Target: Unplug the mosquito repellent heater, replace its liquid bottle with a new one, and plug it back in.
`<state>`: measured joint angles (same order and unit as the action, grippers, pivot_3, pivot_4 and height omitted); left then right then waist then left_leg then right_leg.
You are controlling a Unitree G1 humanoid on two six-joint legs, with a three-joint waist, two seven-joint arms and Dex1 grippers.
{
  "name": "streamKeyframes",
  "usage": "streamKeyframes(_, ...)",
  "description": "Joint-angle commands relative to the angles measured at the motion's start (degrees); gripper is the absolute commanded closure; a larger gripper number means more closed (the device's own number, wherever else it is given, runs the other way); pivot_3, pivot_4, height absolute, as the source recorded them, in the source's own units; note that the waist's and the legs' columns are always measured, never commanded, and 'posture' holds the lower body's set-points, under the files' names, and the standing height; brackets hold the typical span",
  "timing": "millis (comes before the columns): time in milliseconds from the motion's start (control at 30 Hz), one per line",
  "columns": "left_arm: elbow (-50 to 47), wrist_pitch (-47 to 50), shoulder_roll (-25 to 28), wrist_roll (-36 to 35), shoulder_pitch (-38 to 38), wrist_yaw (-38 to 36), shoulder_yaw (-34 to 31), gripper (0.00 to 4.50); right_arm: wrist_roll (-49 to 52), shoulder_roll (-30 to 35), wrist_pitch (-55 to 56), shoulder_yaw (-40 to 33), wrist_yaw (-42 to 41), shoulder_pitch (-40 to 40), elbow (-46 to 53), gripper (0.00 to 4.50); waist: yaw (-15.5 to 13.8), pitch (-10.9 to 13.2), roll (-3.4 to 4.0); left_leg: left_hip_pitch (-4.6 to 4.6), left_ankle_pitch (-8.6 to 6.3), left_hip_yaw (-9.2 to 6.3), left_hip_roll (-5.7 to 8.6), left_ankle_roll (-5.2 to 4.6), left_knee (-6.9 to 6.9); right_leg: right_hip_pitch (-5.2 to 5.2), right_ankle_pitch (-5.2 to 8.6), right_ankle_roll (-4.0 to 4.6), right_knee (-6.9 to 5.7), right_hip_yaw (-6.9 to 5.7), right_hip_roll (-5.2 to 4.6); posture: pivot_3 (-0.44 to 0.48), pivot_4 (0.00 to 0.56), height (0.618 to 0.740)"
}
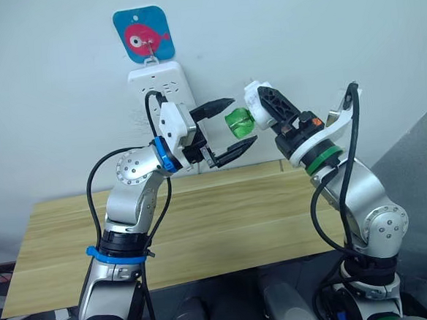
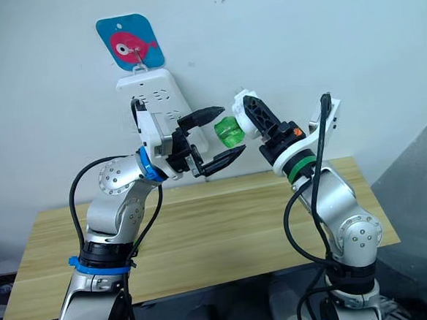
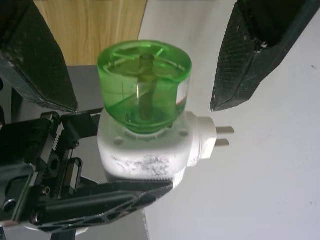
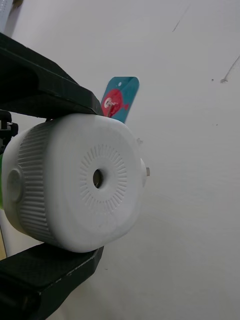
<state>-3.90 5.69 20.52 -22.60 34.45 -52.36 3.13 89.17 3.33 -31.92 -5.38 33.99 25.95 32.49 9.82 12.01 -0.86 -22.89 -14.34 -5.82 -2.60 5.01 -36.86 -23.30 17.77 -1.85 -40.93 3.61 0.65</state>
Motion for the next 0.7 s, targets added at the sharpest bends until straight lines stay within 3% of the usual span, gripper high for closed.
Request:
streamKeyframes(33,-1.0,-0.4,0.1,-0.2,0.5,-0.4,0.1,0.94,2.2,0.1,1.6,0.3,0.0,0.4,1.4,1.53,0.0,0.0,0.0,0.0,0.0,-0.01,0.0,0.0,0.0,0.0,0.0,0.0,0.0,-0.01,0.0,-0.205,0.156,0.725)
streamKeyframes(167,-0.5,-0.8,-0.1,0.5,0.9,-0.1,0.4,2.23,3.0,0.4,1.9,0.7,0.0,0.5,1.4,1.53,0.0,0.0,0.0,0.0,0.0,-0.01,0.0,0.0,0.0,0.0,0.0,0.0,0.0,0.0,0.0,-0.205,0.156,0.725)
streamKeyframes(533,0.0,-0.6,-0.2,0.5,0.7,0.1,-0.1,2.29,7.3,1.2,2.8,1.5,-0.6,-0.2,2.9,1.53,0.0,0.0,0.0,0.0,0.0,0.0,0.0,0.0,0.0,0.0,0.0,0.0,0.0,0.0,0.0,-0.204,0.161,0.725)
streamKeyframes(667,-0.6,0.2,0.7,-0.6,0.4,-1.5,-0.4,2.29,7.2,3.2,3.8,-0.7,-1.8,-0.8,3.8,0.15,-0.1,0.0,0.0,0.0,0.0,-0.01,0.0,0.0,0.0,0.0,0.0,0.0,-0.01,0.0,0.01,-0.202,0.163,0.725)
streamKeyframes(700,-0.7,0.4,0.9,-0.8,0.4,-1.7,-0.5,2.29,7.6,3.9,3.8,-0.9,-2.2,-0.9,3.9,0.01,-0.1,0.0,0.0,0.0,0.0,0.0,0.0,0.0,0.0,0.0,0.0,0.0,-0.01,0.0,0.01,-0.202,0.163,0.725)
